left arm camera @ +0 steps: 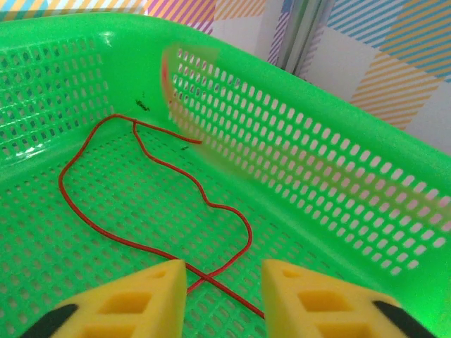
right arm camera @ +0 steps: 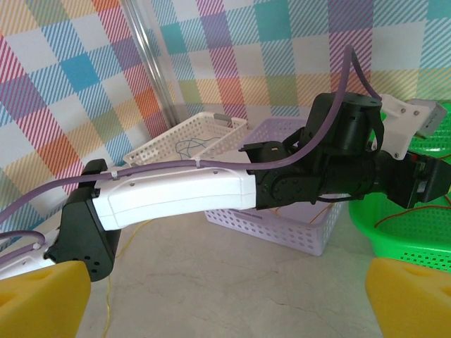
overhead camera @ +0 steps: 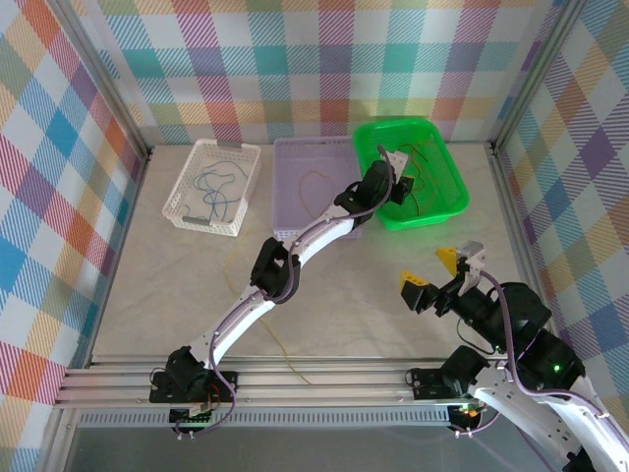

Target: Untangle the cables

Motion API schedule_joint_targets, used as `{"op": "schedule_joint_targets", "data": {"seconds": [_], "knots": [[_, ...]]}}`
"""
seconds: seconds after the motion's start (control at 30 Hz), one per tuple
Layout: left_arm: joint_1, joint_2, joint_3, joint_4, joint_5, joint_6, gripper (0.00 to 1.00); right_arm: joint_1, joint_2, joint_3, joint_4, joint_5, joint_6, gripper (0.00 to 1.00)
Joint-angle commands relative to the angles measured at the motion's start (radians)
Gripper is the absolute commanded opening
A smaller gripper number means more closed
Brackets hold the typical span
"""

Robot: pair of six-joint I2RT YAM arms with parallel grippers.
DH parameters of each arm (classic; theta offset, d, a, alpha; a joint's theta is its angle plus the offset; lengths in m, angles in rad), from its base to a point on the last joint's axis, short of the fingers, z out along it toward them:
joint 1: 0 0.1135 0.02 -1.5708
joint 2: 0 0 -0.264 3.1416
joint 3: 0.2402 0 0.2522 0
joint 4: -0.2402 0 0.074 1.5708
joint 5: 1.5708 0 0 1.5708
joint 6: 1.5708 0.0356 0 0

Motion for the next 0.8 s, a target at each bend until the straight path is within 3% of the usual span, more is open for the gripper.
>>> {"op": "schedule_joint_targets", "data": {"seconds": [0.0,0.07,0.33,0.5,0.63,0.77], "knots": [[0.008,-0.022,-0.005,-0.029,0.016,-0.02,0.43,0.0,0.004,0.011,0.006,-0.009,0.012,1.0],[0.01,-0.038,-0.003,-0.037,0.009,-0.019,0.52,0.0,0.004,0.013,0.004,-0.008,0.012,1.0],[0.035,-0.135,-0.005,-0.087,0.041,-0.075,0.59,0.0,0.005,0.016,-0.002,0.014,0.018,1.0],[0.066,-0.204,-0.007,-0.122,0.105,-0.219,0.66,0.0,0.019,0.038,-0.034,0.104,0.05,1.0],[0.102,-0.288,-0.026,-0.134,0.204,-0.331,0.69,0.0,0.115,0.092,-0.101,0.184,0.072,1.0],[0.122,-0.417,-0.105,-0.171,0.213,-0.354,0.77,0.0,0.217,0.133,-0.13,0.177,0.085,1.0]]}}
